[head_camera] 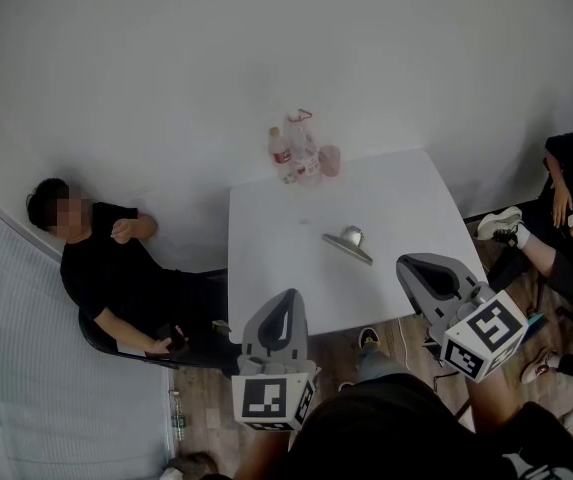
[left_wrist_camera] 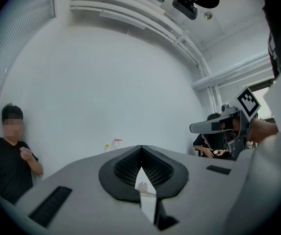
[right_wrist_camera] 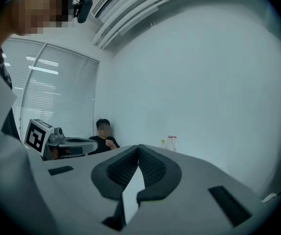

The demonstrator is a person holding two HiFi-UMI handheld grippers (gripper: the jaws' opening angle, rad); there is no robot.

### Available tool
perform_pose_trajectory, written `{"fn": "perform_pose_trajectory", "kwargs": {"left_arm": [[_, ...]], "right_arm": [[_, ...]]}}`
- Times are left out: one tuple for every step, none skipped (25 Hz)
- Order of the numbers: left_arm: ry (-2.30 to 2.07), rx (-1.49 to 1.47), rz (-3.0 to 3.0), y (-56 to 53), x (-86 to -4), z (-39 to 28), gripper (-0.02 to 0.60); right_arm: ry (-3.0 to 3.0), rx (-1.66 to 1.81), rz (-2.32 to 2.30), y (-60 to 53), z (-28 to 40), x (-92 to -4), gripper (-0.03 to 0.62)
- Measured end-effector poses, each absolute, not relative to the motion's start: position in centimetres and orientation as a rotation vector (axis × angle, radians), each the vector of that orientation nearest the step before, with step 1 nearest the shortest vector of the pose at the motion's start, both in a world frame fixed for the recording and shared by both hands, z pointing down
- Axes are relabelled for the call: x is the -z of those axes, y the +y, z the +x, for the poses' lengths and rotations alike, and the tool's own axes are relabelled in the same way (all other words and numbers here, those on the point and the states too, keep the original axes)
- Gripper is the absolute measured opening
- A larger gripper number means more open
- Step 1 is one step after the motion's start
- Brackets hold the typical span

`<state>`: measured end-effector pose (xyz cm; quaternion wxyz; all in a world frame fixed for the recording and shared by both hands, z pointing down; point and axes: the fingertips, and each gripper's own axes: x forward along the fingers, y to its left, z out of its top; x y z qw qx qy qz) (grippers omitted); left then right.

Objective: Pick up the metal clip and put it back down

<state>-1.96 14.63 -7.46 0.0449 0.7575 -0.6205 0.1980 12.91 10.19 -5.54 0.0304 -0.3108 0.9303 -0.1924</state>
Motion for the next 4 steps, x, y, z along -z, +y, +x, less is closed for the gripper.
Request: {"fn": "perform_pose_trajectory", "kwargs": {"left_arm": [[-1.896,-0.605,2.314,14.68,7.27,-1.85,0.018],[-1.897,-0.605,2.314,14.73,7.05,-1.74,0.018],[-1.898,-0.605,2.314,14.76,6.84,-1.65,0.018],[-1.900,-0.604,2.315,14.79,6.62,-1.56,0.018]], "right_arm": [[2.867,0.594,-0.957,10.23,13.01,5.30,0.018],[2.868,0.594,-0.956,10.26,13.11,5.04,0.018],[2.868,0.593,-0.954,10.26,13.19,4.79,0.018],[2.869,0.591,-0.952,10.24,13.26,4.54,0.018]]}}
